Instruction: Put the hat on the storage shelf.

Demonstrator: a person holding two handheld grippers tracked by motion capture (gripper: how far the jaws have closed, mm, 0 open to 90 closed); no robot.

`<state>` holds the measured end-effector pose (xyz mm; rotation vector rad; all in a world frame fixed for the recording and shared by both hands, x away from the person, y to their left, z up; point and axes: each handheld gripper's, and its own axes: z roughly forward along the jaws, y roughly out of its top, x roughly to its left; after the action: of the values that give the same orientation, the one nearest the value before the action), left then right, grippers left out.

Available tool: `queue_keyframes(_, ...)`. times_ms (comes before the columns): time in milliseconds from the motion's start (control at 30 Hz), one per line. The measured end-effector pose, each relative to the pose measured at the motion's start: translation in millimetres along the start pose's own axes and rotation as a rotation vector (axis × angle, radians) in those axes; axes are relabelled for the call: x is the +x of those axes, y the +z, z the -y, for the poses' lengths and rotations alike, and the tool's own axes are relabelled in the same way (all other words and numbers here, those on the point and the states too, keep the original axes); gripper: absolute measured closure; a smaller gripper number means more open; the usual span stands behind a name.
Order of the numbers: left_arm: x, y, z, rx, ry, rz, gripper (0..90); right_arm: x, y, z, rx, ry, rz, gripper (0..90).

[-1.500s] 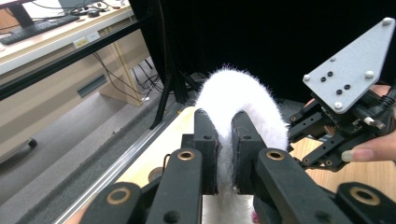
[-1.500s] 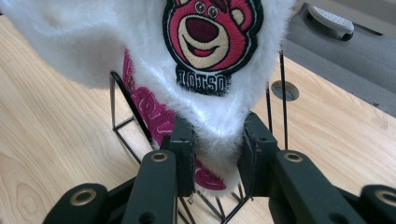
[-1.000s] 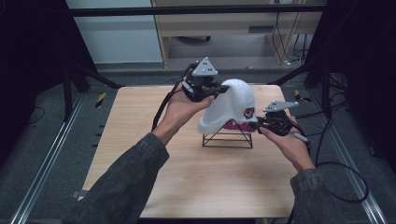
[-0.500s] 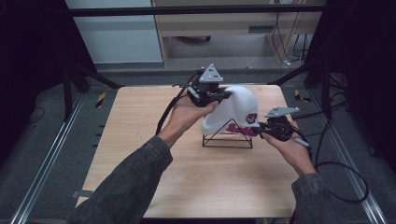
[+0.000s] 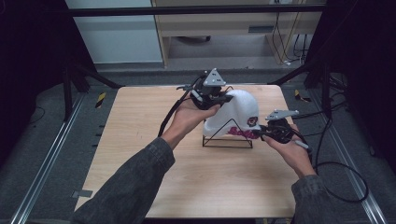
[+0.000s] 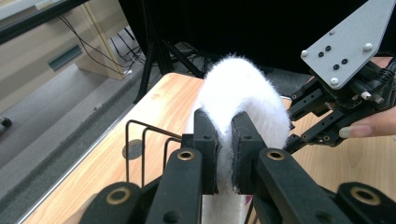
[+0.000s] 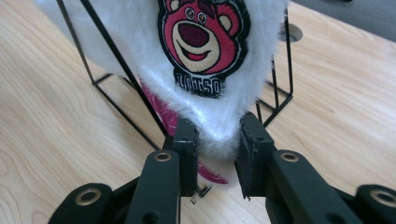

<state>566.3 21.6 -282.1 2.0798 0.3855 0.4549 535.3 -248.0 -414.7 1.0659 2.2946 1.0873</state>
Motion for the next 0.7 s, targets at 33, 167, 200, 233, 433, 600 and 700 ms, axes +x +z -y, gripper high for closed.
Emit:
queue_keyframes(33,-0.7,1.0,0.8,0.002,-0.001,0.000,83.4,0.8,0.3,1.5,0.002,-0.003,0.002,72.1)
queue_keyframes(167,-1.8,3.6,3.4,0.021,0.010,-0.006,83.4,0.6,2.8,6.9,0.009,0.000,-0.002,72.0)
queue_keyframes(200,-2.3,4.6,4.3,0.023,0.016,-0.011,83.4,0.6,3.7,7.8,0.010,0.001,-0.003,72.2)
queue_keyframes(233,-1.8,4.8,5.5,0.030,0.020,-0.011,83.4,0.9,4.6,8.6,0.012,0.004,-0.007,72.4)
queue_keyframes(433,0.6,9.1,14.0,0.041,0.001,0.002,83.3,0.8,10.6,13.4,0.034,0.007,-0.005,71.5)
queue_keyframes(600,0.7,10.9,17.7,0.042,-0.016,0.004,83.2,1.0,14.4,15.4,0.039,0.014,-0.003,70.8)
queue_keyframes(700,0.8,10.3,19.7,0.039,-0.022,0.003,83.2,0.8,14.9,16.4,0.047,0.016,-0.005,69.0)
